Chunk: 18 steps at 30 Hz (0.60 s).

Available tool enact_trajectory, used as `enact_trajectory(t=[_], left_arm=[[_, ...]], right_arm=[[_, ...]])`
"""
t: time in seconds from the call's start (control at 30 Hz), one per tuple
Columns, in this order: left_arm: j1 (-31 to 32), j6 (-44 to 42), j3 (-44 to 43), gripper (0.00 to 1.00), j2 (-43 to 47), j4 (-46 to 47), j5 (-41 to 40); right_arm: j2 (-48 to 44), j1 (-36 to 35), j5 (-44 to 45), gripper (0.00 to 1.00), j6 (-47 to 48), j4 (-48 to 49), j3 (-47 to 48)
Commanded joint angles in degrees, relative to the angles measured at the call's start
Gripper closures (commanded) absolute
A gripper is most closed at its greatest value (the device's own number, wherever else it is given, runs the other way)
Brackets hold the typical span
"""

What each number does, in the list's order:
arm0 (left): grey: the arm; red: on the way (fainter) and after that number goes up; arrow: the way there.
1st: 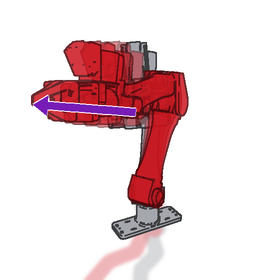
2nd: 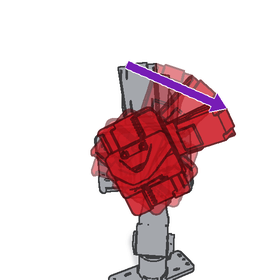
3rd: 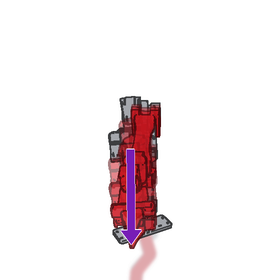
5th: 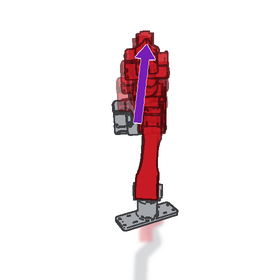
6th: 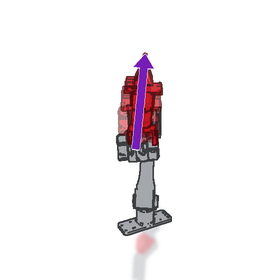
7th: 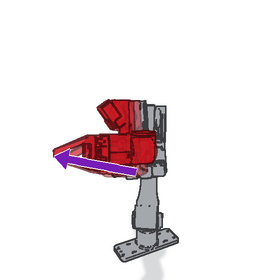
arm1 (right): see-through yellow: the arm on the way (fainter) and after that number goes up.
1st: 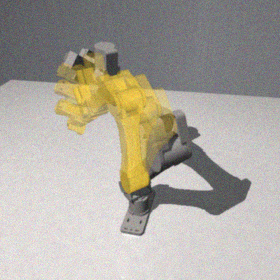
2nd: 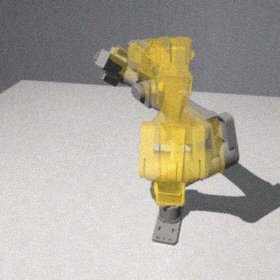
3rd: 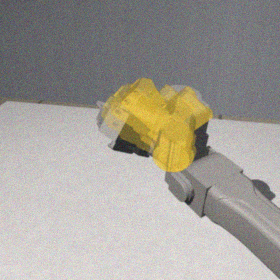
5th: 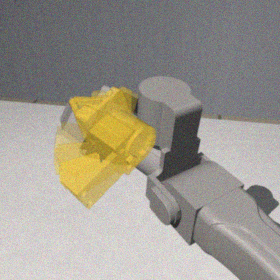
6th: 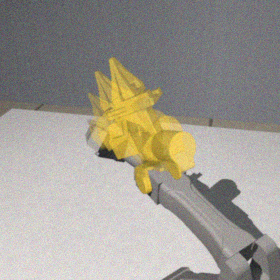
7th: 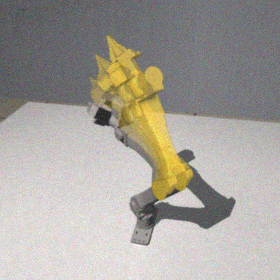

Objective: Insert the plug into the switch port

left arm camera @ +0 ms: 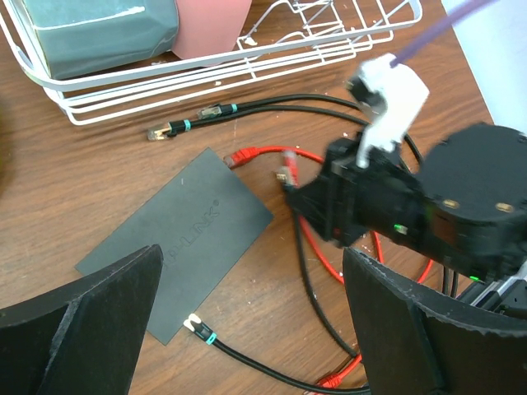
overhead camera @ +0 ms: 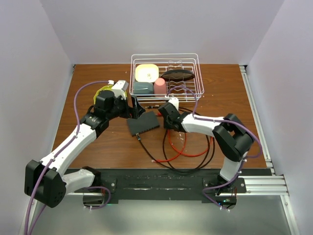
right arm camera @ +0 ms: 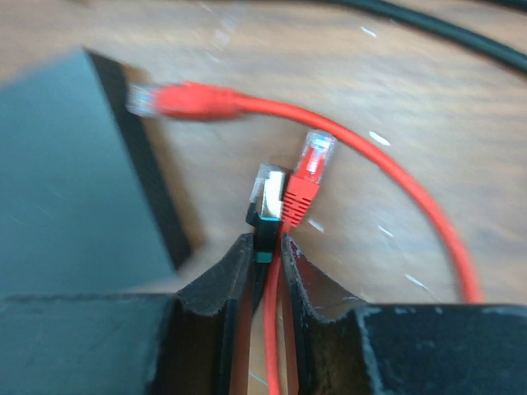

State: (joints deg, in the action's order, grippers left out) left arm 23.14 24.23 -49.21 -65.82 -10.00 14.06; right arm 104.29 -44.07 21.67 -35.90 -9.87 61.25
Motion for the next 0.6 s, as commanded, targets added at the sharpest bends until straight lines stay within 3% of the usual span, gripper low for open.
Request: enact_trajectory(t=[0.0, 0.2, 0.4, 0.57], left_arm=[[-0.2, -1.4, -1.9, 0.04, 0.1, 1.6, 0.3], [-0.2, -0.7, -1.2, 0.04, 0.3, 2.6, 0.7], [-0.1, 0.1, -0.9, 0.04, 0.2, 3.4, 1.4], [-0.2, 0.7, -0.4, 0.04, -0.6, 5.3, 4.1]], right_arm=[[-7.1, 0.2, 3.1, 1.00, 5.4, -4.9, -3.3], [-14.5, 0.2, -1.4, 1.00, 12.9, -5.3, -5.6], [-20.9, -0.2, -15.8, 1.00, 19.9, 1.9, -11.7], [-26.1, -2.8, -21.4, 1.00, 21.6, 9.6, -16.3]])
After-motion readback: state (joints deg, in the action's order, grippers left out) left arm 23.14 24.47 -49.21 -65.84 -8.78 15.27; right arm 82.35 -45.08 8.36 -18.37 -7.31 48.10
